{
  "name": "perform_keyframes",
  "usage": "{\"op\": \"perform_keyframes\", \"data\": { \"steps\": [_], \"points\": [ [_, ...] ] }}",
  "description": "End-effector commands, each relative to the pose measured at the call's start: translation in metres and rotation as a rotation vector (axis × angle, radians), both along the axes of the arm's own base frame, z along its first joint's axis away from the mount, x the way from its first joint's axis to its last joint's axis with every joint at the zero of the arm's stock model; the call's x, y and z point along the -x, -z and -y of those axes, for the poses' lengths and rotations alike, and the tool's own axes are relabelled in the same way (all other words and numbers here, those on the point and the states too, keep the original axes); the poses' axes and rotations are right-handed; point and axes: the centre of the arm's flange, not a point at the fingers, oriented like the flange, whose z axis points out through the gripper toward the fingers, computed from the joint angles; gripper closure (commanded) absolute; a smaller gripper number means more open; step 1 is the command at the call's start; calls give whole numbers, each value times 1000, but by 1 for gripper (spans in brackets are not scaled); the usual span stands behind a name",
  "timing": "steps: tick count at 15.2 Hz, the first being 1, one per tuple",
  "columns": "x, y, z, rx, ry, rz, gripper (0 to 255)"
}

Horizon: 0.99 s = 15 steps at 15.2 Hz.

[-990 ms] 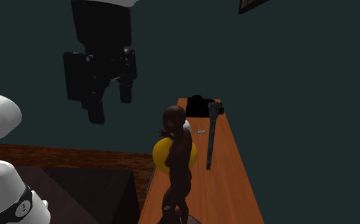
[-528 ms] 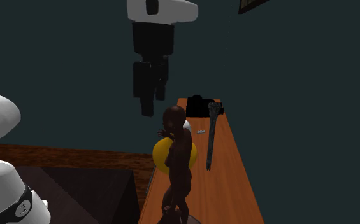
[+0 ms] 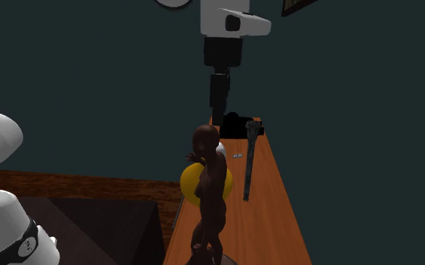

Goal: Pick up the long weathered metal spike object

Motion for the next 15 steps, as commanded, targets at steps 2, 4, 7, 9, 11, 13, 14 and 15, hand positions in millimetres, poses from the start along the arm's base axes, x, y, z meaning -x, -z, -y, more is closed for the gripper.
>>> {"op": "perform_keyframes", "data": {
  "steps": [2, 4, 7, 9, 11, 13, 14, 15],
  "points": [
    [-25, 9, -28, -3, -10, 8, 0],
    [-42, 12, -48, -4, -17, 13, 0],
    [-66, 18, -78, -5, -27, 21, 0],
    [-81, 21, -98, -6, -34, 26, 0],
    [-90, 23, -109, -6, -38, 29, 0],
    [-90, 33, -109, -6, -38, 29, 0],
    [-90, 39, -109, -6, -38, 29, 0],
    [-90, 44, -109, -6, -38, 29, 0]
  ]
}}
